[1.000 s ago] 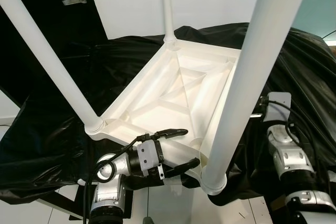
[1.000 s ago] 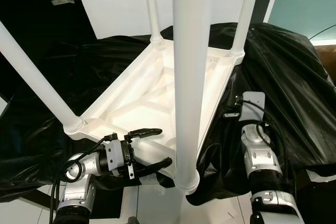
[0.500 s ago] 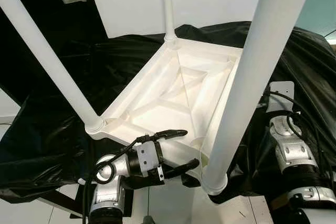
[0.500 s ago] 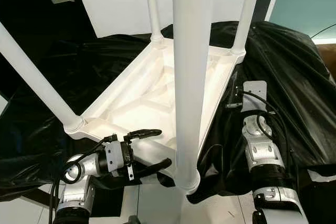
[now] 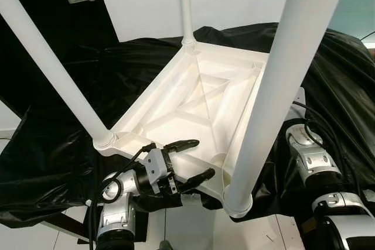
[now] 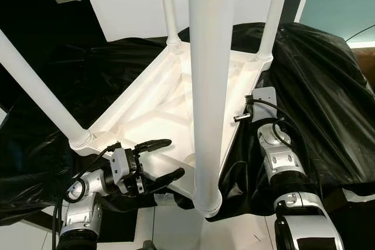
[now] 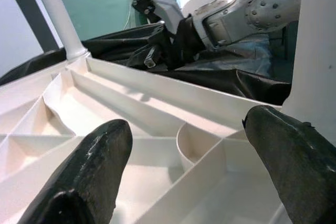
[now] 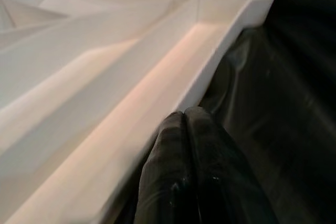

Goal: Building children table

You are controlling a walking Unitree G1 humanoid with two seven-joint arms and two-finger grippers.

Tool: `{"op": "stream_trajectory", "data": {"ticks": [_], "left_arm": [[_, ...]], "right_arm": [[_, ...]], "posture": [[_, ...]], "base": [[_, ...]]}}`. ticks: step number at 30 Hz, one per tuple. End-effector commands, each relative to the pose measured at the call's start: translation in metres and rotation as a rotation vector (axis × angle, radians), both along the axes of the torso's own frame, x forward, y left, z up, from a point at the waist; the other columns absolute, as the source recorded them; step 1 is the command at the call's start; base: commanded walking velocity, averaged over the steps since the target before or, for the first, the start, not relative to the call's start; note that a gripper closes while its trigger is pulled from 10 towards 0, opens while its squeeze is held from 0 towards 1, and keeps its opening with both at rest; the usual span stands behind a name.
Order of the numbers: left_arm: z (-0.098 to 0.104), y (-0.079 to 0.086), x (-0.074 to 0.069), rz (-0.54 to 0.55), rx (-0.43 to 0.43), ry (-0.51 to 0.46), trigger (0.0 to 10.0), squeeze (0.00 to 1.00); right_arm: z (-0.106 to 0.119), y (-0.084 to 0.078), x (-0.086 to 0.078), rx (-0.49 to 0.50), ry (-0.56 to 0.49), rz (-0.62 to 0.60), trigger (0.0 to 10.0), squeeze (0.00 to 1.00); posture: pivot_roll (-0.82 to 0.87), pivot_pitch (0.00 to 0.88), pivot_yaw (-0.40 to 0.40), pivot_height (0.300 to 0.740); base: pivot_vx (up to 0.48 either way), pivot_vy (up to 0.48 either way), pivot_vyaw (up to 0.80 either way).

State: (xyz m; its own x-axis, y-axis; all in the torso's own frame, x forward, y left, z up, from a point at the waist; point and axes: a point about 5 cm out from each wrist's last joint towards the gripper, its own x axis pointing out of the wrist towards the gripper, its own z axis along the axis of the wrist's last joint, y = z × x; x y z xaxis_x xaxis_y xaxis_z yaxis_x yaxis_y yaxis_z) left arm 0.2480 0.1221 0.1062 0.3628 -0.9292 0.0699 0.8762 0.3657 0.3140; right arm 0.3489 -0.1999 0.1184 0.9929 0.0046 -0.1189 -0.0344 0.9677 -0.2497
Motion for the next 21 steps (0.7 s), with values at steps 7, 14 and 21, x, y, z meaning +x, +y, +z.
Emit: {"op": "stream_trajectory", "data": {"ticks": [7,14,21], "left_arm": [[-0.006,0.008,0.017,0.439,-0.121,0.028,10.0,0.00],[-0.012,0.008,0.015,0.413,-0.053,0.050,10.0,0.00],[-0.037,0.009,-0.003,0.259,0.122,0.182,10.0,0.00]], "right_arm": [[-0.024,-0.009,-0.002,0.091,0.085,-0.013,10.0,0.00],[-0.022,-0.009,0.001,0.094,0.061,0.050,10.0,0.00],[-0.010,-0.012,0.012,0.054,0.054,0.055,10.0,0.00]], "posture": [[0.02,0.000,0.052,0.740],[0.03,0.000,0.053,0.740],[0.05,0.000,0.052,0.740]], "base": [[0.000,0.000,0.00],[0.000,0.000,0.00],[0.000,0.000,0.00]]}}
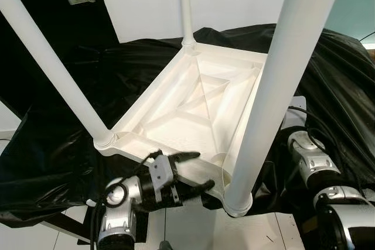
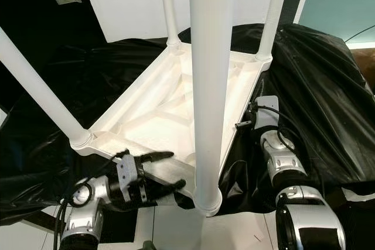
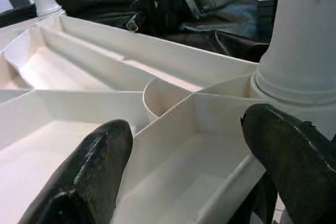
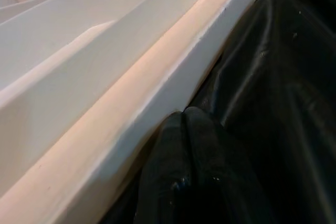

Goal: Building children table

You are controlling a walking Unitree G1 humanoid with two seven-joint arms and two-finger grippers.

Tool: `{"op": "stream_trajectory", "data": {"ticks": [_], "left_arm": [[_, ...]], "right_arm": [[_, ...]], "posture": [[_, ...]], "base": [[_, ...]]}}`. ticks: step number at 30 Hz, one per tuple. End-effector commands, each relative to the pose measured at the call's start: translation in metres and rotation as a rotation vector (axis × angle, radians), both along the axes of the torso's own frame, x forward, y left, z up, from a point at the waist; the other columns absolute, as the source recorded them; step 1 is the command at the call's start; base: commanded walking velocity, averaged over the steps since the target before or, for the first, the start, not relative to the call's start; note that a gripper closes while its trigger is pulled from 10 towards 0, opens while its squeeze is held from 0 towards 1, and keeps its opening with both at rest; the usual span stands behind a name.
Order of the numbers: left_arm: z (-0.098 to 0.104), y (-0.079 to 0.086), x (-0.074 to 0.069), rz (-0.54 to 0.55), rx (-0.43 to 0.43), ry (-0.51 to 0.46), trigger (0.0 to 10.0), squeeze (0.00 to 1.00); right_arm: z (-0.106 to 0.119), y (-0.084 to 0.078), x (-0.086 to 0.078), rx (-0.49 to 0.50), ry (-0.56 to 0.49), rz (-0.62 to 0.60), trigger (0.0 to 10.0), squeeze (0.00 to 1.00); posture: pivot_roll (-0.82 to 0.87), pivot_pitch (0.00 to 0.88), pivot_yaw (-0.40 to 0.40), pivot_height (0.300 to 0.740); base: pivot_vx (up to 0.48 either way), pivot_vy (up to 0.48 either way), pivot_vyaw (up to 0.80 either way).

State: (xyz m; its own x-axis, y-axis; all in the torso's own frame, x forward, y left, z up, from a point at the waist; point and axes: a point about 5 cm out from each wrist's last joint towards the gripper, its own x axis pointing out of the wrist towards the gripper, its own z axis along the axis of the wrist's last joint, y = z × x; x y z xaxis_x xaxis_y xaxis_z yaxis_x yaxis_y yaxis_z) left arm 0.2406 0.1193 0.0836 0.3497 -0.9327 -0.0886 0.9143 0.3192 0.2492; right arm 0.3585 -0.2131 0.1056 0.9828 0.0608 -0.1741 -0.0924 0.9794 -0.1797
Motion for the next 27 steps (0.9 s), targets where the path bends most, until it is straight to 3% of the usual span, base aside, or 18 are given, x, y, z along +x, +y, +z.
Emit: {"op": "stream_trajectory", "data": {"ticks": [1,5,11,14,17,23,27], "left_arm": [[-0.016,0.012,0.003,0.256,0.021,0.063,10.0,0.00],[-0.012,0.013,-0.001,0.156,-0.049,0.151,10.0,0.00],[-0.006,0.015,-0.003,0.079,-0.087,0.183,10.0,0.00],[0.012,0.024,-0.006,-0.084,-0.135,0.231,10.0,0.00],[0.029,0.031,0.001,-0.139,-0.186,0.221,10.0,0.00],[0.032,0.039,-0.001,-0.233,-0.157,0.246,10.0,0.00],[0.027,0.044,-0.007,-0.289,-0.084,0.278,10.0,0.00]], "right_arm": [[0.004,0.001,0.004,-0.015,-0.008,0.009,10.0,0.00],[0.007,0.005,0.007,0.001,-0.027,0.019,10.0,0.00],[0.003,0.008,0.005,0.009,-0.026,0.027,10.0,0.00],[-0.011,0.009,-0.003,0.031,-0.003,0.015,10.0,0.00],[-0.028,0.007,-0.014,0.032,0.035,-0.007,10.0,0.00],[-0.035,0.007,-0.020,0.043,0.049,-0.021,10.0,0.00],[-0.038,0.009,-0.023,0.047,0.046,-0.016,10.0,0.00]], "posture": [[0.05,0.000,0.052,0.740],[0.05,0.000,0.048,0.740],[0.05,0.000,0.048,0.740],[0.03,0.000,0.057,0.740],[0.02,0.000,0.063,0.740],[0.01,0.000,0.066,0.740],[0.00,0.000,0.068,0.740]], "base": [[0.000,0.000,0.00],[0.000,0.000,0.00],[0.000,0.000,0.00],[0.000,0.000,0.00],[0.000,0.000,0.00],[0.000,0.000,0.00],[0.000,0.000,0.00]]}}
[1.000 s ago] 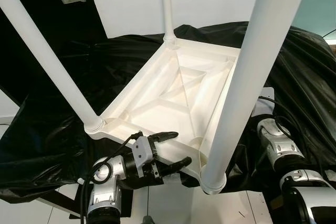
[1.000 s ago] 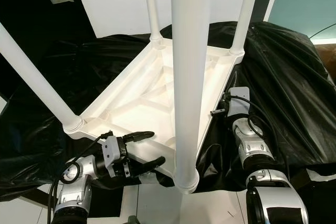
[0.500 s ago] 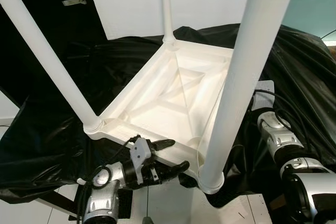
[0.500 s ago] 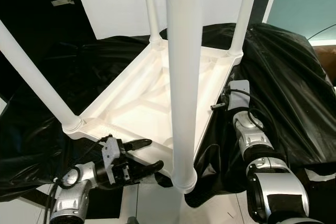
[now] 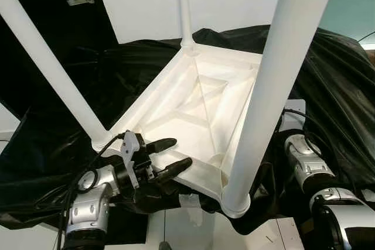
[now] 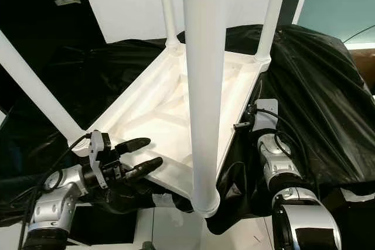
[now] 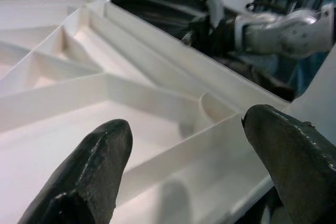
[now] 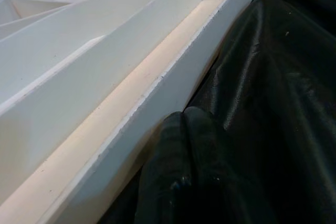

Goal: Building children table

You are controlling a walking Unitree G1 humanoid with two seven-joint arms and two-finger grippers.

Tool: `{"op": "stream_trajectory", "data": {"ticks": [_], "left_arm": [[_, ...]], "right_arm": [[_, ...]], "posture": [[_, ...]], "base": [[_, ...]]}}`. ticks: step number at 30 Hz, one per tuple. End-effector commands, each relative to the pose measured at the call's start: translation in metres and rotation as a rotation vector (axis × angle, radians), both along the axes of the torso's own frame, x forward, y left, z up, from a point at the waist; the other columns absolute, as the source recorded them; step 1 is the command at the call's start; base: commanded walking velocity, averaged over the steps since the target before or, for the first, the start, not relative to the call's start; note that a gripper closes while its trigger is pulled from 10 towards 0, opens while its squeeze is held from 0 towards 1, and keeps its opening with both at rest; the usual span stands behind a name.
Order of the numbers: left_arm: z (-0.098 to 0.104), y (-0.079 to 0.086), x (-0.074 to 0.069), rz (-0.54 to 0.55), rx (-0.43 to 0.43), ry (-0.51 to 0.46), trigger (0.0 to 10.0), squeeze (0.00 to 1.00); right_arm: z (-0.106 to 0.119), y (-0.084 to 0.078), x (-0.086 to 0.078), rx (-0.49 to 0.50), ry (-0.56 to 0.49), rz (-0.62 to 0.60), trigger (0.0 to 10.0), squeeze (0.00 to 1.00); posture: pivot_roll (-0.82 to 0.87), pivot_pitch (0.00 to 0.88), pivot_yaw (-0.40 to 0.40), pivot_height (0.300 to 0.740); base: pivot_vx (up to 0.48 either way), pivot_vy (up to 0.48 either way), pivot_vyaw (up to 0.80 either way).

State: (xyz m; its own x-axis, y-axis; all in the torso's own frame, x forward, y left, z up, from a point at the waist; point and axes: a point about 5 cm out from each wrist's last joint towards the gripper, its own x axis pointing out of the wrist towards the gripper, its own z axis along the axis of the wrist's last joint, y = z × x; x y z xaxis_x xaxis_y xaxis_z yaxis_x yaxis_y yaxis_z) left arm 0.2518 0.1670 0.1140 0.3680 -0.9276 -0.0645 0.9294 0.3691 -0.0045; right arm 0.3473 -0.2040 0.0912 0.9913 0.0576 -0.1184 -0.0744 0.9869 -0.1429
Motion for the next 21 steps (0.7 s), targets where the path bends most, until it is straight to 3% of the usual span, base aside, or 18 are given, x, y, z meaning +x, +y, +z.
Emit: {"op": "stream_trajectory", "data": {"ticks": [1,5,11,16,18,21], "left_arm": [[-0.005,-0.001,-0.021,-0.352,0.011,0.049,10.0,0.00],[-0.010,0.005,-0.033,-0.437,0.080,0.092,10.0,0.00],[-0.020,0.001,-0.035,-0.476,0.173,0.045,10.0,0.00],[-0.023,-0.001,-0.034,-0.484,0.193,0.027,10.0,0.00],[-0.034,-0.007,-0.031,-0.476,0.316,-0.030,10.0,0.00],[-0.042,-0.012,-0.027,-0.463,0.389,-0.067,10.0,0.00]], "right_arm": [[-0.024,0.000,-0.013,0.007,0.097,-0.002,10.0,0.00],[-0.023,-0.006,-0.017,0.018,0.078,-0.024,10.0,0.00],[-0.020,-0.009,-0.020,0.024,0.063,-0.039,10.0,0.00],[-0.019,-0.009,-0.020,0.028,0.057,-0.042,10.0,0.00],[-0.008,-0.006,-0.021,0.051,0.014,-0.041,10.0,0.00],[0.011,0.001,-0.026,0.072,-0.053,-0.017,10.0,0.00]], "posture": [[0.00,0.000,0.068,0.740],[-0.01,0.000,0.065,0.740],[-0.01,0.000,0.062,0.740],[-0.01,0.000,0.062,0.740],[-0.01,0.000,0.059,0.740],[-0.02,0.000,0.062,0.740]], "base": [[0.000,0.000,0.00],[0.000,0.000,0.00],[0.000,0.000,0.00],[0.000,0.000,0.00],[0.000,0.000,0.00],[0.000,0.000,0.00]]}}
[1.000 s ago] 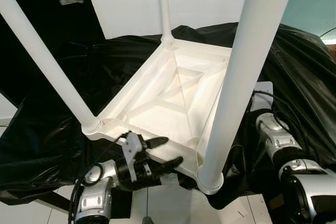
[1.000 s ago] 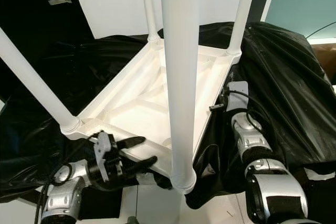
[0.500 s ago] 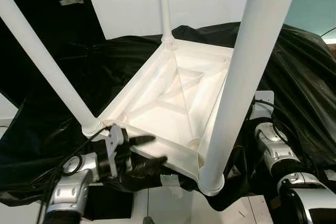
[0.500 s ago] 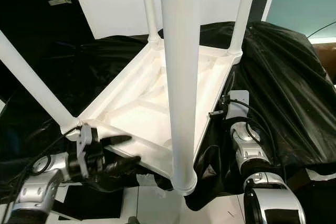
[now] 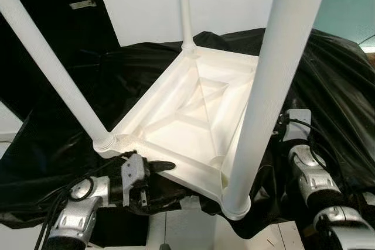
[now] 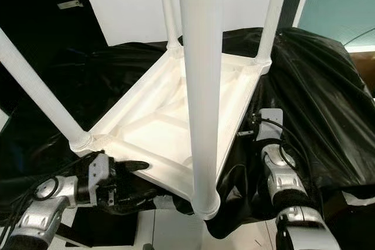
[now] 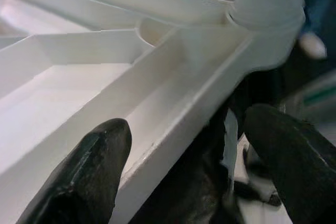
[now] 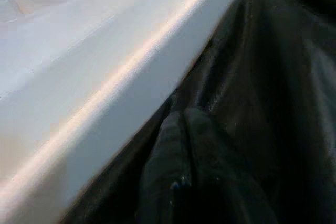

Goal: Building children table

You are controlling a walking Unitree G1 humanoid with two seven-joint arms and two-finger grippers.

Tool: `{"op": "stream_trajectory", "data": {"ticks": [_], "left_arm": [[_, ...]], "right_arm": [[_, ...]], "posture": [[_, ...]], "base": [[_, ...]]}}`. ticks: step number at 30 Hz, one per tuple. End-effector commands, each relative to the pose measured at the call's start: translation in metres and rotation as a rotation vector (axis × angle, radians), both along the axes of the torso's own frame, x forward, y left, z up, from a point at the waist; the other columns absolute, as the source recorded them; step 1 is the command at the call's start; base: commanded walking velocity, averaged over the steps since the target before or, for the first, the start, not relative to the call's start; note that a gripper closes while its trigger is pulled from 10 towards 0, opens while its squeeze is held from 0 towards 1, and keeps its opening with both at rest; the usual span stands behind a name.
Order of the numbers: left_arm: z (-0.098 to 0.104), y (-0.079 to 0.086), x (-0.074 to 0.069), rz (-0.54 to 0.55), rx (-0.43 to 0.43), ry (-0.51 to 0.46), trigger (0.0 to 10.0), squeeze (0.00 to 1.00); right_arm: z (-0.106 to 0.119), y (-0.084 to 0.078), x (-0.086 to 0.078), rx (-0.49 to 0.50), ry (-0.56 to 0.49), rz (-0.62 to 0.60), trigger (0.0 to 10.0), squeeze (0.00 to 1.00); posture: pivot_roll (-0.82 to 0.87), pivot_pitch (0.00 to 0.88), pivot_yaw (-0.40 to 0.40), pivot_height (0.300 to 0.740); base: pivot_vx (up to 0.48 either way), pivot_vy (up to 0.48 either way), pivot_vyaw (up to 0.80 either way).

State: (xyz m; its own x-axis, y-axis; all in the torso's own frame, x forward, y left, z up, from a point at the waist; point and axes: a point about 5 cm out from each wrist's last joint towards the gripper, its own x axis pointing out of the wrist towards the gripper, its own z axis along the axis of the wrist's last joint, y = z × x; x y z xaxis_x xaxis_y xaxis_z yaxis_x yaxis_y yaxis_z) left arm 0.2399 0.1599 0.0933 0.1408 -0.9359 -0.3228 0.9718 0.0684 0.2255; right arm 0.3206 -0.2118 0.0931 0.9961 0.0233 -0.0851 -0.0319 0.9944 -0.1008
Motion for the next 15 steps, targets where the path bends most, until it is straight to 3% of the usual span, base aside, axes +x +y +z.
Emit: {"op": "stream_trajectory", "data": {"ticks": [1,3,4,6,7,8,9,15], "left_arm": [[-0.022,-0.007,-0.014,-0.163,0.107,0.110,10.0,0.00],[-0.025,-0.013,-0.012,-0.158,0.115,0.095,10.0,0.00],[-0.026,-0.016,-0.011,-0.165,0.116,0.095,5.0,0.00],[-0.027,-0.018,-0.011,-0.172,0.117,0.093,5.0,0.00],[-0.028,-0.021,-0.010,-0.164,0.109,0.089,1.9,0.00],[-0.028,-0.021,-0.010,-0.164,0.109,0.089,1.9,0.00],[-0.028,-0.025,-0.008,-0.158,0.104,0.087,0.0,0.00],[-0.030,-0.036,-0.002,-0.136,0.084,0.087,0.0,0.00]], "right_arm": [[0.016,0.012,-0.002,0.031,-0.046,0.036,10.0,0.00],[0.030,0.019,-0.008,0.039,-0.093,0.062,10.0,0.00],[0.037,0.020,-0.010,0.043,-0.114,0.066,10.0,0.00],[0.040,0.021,-0.011,0.046,-0.125,0.067,10.0,0.00],[0.046,0.021,-0.011,0.047,-0.142,0.064,10.0,0.00],[0.046,0.021,-0.011,0.047,-0.142,0.064,10.0,0.00],[0.053,0.021,-0.011,0.049,-0.164,0.059,10.0,0.00],[0.083,0.019,-0.012,0.057,-0.235,0.046,10.0,0.00]], "posture": [[-0.02,0.000,0.062,0.740],[-0.03,0.000,0.065,0.740],[-0.03,0.000,0.068,0.740],[-0.04,0.000,0.069,0.740],[-0.04,0.000,0.072,0.740],[-0.04,0.000,0.072,0.740],[-0.05,0.000,0.073,0.740],[-0.06,0.000,0.075,0.740]], "base": [[0.000,0.000,0.00],[0.000,0.000,0.00],[0.000,0.000,0.00],[0.000,0.000,0.00],[0.000,0.000,0.00],[0.000,0.000,0.00],[0.000,0.000,0.00],[0.000,0.000,0.00]]}}
